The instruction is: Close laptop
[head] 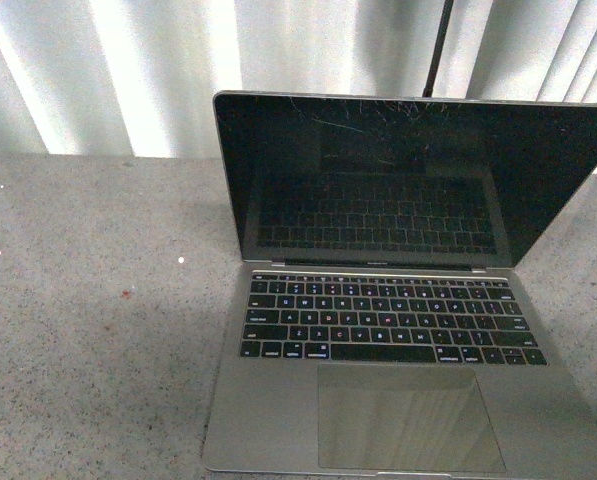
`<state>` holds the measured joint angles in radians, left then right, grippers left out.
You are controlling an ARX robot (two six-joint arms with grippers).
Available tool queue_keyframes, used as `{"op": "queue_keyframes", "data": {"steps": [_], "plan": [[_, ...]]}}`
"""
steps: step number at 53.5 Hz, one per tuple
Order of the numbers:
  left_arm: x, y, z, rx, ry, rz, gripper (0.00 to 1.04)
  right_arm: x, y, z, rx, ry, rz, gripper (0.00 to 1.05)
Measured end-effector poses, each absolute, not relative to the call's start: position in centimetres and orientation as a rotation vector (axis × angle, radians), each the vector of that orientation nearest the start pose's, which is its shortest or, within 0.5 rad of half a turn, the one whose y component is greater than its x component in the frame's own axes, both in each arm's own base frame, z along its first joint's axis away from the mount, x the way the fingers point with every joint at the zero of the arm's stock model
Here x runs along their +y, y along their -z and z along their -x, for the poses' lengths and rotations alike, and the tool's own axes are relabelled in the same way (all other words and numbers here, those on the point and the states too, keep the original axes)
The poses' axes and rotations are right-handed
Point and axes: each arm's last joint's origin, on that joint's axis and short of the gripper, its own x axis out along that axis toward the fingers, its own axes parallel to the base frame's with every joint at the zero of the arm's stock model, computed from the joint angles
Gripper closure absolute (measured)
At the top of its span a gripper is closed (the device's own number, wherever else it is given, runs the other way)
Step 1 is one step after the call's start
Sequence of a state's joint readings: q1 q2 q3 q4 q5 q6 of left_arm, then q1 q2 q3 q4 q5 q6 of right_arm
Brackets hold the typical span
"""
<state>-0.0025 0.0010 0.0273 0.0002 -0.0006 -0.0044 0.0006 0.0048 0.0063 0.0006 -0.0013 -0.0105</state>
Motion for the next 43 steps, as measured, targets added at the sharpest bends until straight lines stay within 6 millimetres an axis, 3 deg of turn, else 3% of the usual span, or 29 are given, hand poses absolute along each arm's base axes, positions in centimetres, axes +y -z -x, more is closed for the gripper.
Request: {"op": "queue_keyframes", "data": {"steps": [43], "plan": [[-0.02,-17.28,-9.60,-0.027,0.002,0.004,0.07,0.01,-16.53,-9.76,-0.002,-0.002,0.010,0.07]]}}
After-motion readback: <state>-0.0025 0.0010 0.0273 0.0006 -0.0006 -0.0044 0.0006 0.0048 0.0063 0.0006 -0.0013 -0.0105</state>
